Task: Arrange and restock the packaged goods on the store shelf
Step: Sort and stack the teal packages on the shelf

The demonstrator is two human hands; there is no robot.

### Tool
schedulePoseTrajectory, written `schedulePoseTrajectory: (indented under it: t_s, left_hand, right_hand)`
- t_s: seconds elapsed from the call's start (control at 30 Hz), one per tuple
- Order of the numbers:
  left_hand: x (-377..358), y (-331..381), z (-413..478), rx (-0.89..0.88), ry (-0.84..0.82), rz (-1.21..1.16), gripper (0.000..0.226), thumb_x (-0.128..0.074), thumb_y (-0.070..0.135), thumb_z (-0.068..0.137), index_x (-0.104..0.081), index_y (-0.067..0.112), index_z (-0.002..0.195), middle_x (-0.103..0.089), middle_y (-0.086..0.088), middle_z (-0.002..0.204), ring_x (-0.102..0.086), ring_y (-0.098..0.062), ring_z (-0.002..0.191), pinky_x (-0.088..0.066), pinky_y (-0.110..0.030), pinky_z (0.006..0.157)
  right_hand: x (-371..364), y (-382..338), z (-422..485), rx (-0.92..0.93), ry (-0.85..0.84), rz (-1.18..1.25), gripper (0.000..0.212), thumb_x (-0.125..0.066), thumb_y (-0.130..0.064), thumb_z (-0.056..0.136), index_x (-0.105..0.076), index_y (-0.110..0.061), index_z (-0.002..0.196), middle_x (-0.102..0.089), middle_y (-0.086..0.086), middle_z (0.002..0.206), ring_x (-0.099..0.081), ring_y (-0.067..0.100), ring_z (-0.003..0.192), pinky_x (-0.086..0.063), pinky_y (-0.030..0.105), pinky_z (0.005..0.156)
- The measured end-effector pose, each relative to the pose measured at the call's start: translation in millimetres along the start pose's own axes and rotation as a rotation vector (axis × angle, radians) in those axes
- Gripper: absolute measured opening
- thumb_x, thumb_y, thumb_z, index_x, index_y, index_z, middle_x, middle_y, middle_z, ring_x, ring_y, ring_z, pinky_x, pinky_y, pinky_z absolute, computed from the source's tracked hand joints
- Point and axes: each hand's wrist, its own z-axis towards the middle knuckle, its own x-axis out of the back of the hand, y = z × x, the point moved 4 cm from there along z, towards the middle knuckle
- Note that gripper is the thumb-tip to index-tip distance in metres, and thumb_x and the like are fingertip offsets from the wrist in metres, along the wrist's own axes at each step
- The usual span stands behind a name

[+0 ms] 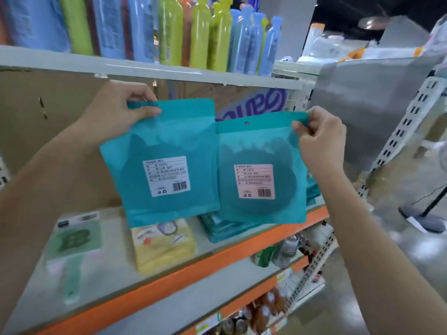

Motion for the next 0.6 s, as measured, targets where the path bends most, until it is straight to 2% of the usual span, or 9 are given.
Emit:
schedulePoseTrajectory:
  t_s: [0.07, 0.17, 0.3, 0.43, 0.53, 0.6]
  left_hand:
    - [-24.0, 14.2, 8.7, 0.023, -0.011, -0.052, 0.027, -0.067, 0.009, 0.082, -0.054, 0.028, 0.068, -0.057, 0.036, 0.058, -0.052, 0.018, 0.057, -0.035, 0.0, 0.055]
    - [-57.3, 33.7, 27.5, 0.032, -0.032, -0.063, 0.025, -0.066, 0.01, 0.083, -0.055, 0.027, 0.069, -0.058, 0.034, 0.058, -0.052, 0.016, 0.056, -0.035, 0.0, 0.054]
    - [-103.3, 42.5, 56.4, 0.101, -0.132, -0.235, 0.014, -0.062, 0.009, 0.085, -0.06, 0.017, 0.074, -0.064, 0.021, 0.057, -0.056, 0.007, 0.05, -0.039, -0.003, 0.048]
    - [-146.1, 26.5, 86.6, 0.246, -0.181, -0.416, 0.01, -0.062, 0.008, 0.085, -0.062, 0.011, 0.075, -0.068, 0.007, 0.06, -0.058, -0.003, 0.048, -0.046, -0.013, 0.044]
    - [-180.9, 1.8, 107.8, 0.339, -0.215, -0.392, 0.006, -0.064, 0.01, 0.083, -0.062, 0.009, 0.078, -0.069, 0.007, 0.059, -0.061, -0.006, 0.049, -0.049, -0.014, 0.046]
    - [-201.6, -18.7, 119.4, 0.391, -0.218, -0.305, 0.006, -0.065, 0.011, 0.082, -0.061, 0.009, 0.079, -0.066, 0.012, 0.052, -0.06, -0.004, 0.05, -0.047, -0.009, 0.048]
  right_hand:
    - [15.3, 27.1, 13.2, -0.019, 0.016, 0.009, 0.008, -0.057, -0.011, 0.085, -0.057, -0.007, 0.078, -0.062, 0.004, 0.068, -0.055, 0.022, 0.064, -0.046, 0.038, 0.062]
    - [30.2, 61.5, 32.2, -0.031, 0.037, -0.003, 0.011, -0.057, -0.011, 0.085, -0.053, -0.014, 0.075, -0.052, -0.009, 0.059, -0.046, 0.015, 0.057, -0.041, 0.033, 0.059]
    - [41.9, 107.7, 55.3, -0.052, 0.09, 0.032, 0.007, -0.057, -0.011, 0.084, -0.056, -0.01, 0.078, -0.054, -0.006, 0.062, -0.047, 0.016, 0.061, -0.043, 0.036, 0.061]
    - [46.4, 146.0, 82.5, -0.055, 0.103, 0.07, 0.008, -0.056, -0.01, 0.084, -0.054, -0.012, 0.077, -0.052, -0.009, 0.059, -0.041, 0.009, 0.052, -0.038, 0.032, 0.059]
    - [43.3, 170.0, 104.4, -0.045, 0.092, 0.094, 0.007, -0.055, -0.012, 0.083, -0.053, -0.012, 0.076, -0.051, -0.008, 0.058, -0.04, 0.012, 0.054, -0.037, 0.033, 0.059]
    - [38.8, 182.8, 120.0, -0.038, 0.077, 0.106, 0.008, -0.055, -0.011, 0.083, -0.052, -0.011, 0.075, -0.051, -0.008, 0.058, -0.039, 0.011, 0.054, -0.036, 0.032, 0.058]
